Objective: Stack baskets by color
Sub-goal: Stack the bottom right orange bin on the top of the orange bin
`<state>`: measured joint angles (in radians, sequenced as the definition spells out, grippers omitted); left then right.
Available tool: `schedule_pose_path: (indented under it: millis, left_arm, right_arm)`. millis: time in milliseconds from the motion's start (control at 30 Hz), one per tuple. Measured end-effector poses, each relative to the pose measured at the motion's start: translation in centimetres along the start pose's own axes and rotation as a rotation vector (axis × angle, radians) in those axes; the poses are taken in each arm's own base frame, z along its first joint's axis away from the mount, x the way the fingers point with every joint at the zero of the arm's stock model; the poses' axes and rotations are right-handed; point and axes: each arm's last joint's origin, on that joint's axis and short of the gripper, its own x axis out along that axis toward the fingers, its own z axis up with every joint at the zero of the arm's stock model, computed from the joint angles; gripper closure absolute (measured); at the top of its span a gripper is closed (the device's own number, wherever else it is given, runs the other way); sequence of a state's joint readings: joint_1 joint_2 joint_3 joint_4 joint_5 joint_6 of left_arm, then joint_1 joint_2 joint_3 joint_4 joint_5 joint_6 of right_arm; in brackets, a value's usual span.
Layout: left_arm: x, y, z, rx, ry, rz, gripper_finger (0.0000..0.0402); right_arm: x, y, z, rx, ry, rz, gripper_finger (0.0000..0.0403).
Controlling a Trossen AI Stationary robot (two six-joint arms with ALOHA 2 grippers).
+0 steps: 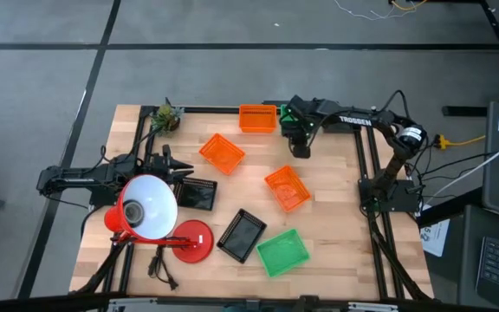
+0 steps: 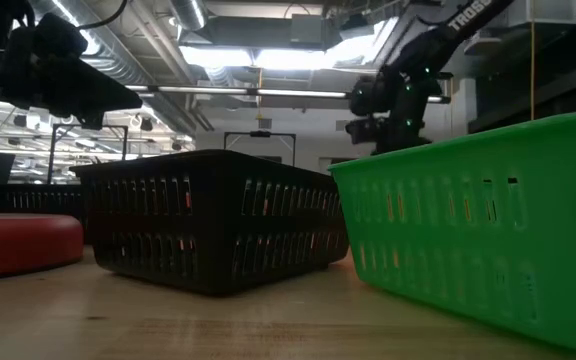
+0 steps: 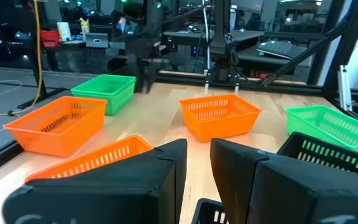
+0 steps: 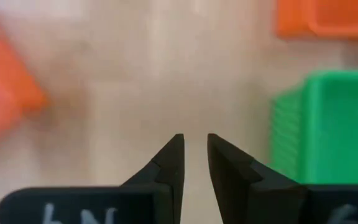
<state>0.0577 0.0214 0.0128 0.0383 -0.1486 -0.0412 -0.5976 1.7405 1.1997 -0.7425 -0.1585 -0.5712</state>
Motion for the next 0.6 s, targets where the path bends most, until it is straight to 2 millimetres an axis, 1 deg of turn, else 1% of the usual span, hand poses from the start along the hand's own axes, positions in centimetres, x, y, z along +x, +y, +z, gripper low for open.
schedule_pose_path:
  millis: [133, 267, 367, 533, 600]
  left_arm:
    - [0.0, 0.0, 0.0, -0.019, 0.0, 0.003, 0.0337]
    - [0.0, 0.0, 0.0, -0.059, 0.0, 0.002, 0.0337]
    - [0.0, 0.0, 0.0, -0.06, 0.0, 0.003, 0.0337]
    - [0.0, 0.0, 0.0, -0.056, 0.0, 0.003, 0.0337]
    - [0.0, 0.0, 0.0, -0.057, 0.0, 0.003, 0.0337]
  right_arm:
    - [-0.7, 1.6, 1.7, 0.018, -0.062, 0.115, 0.0331]
    - [-0.5, 3.7, 2.2, -0.019, -0.066, 0.239, 0.0331]
    - [-0.3, 5.3, 2.6, -0.052, -0.033, 0.272, 0.0331]
    - [-0.1, 8.8, 4.8, -0.197, -0.126, 0.267, 0.0331]
    - [-0.1, 10.1, 5.3, -0.24, -0.137, 0.279, 0.0331]
